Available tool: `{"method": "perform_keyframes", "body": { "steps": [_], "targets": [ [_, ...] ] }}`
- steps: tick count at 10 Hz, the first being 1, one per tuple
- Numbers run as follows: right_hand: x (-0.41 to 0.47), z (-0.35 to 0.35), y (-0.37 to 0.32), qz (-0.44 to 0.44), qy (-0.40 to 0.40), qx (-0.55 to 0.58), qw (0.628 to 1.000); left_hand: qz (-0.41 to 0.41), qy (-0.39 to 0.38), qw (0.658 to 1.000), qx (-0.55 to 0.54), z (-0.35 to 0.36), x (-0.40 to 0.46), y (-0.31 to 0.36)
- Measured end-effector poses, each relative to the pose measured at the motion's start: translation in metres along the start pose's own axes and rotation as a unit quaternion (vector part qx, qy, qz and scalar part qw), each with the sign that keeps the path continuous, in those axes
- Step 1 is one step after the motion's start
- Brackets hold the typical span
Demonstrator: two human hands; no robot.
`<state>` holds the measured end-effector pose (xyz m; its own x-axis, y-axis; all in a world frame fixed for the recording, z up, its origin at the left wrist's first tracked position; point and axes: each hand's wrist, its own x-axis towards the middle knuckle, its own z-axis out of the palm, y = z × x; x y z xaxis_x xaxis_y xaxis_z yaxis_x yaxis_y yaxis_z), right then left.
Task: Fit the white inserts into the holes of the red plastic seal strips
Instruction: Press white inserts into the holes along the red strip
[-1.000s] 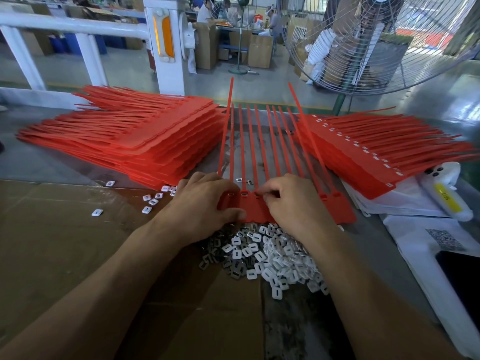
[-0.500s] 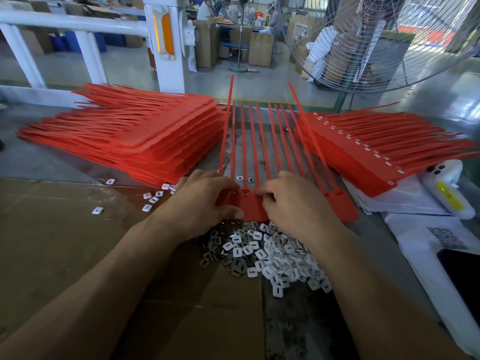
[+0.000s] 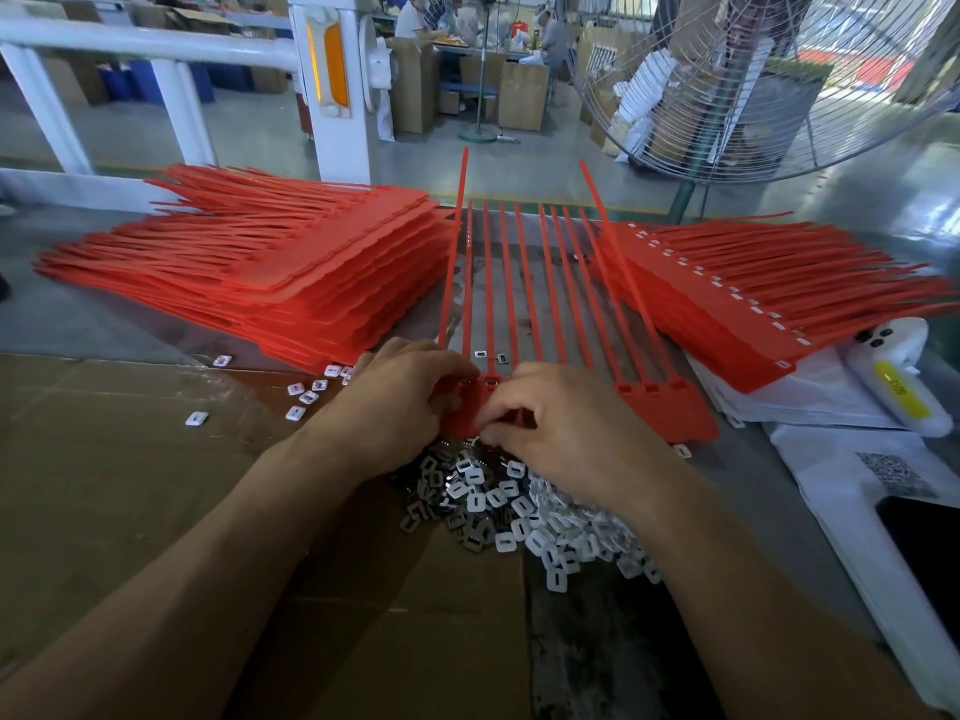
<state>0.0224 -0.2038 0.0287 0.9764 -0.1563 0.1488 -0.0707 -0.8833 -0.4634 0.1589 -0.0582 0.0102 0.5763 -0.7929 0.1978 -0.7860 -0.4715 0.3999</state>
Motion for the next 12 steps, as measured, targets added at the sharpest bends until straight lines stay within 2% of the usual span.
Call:
{"method": "perform_keyframes", "body": {
  "steps": [1,9,11,12],
  "targets": [
    [0.0012,0.0011,-0.0011,-0.01,-0.036,-0.014,0.999,-0.001,0.0,1.0,-0.004,0.0004,0.0001,-0.0002],
    [0.0015,0.0066,-0.0097,-0.034,-0.037,-0.06,0.997,-0.004,0.005,1.0,-0.021,-0.0028,-0.0048,0.0019],
    [0.003,0.0095,-0.0078,-0.021,-0.013,-0.039,0.999,-0.003,0.007,1.0,-0.022,-0.0027,-0.0043,0.0029],
    [0.0021,0.009,-0.004,-0.003,0.001,0.008,1.0,0.0,0.007,1.0,-0.021,-0.0029,-0.0042,0.0025]
  ]
}}
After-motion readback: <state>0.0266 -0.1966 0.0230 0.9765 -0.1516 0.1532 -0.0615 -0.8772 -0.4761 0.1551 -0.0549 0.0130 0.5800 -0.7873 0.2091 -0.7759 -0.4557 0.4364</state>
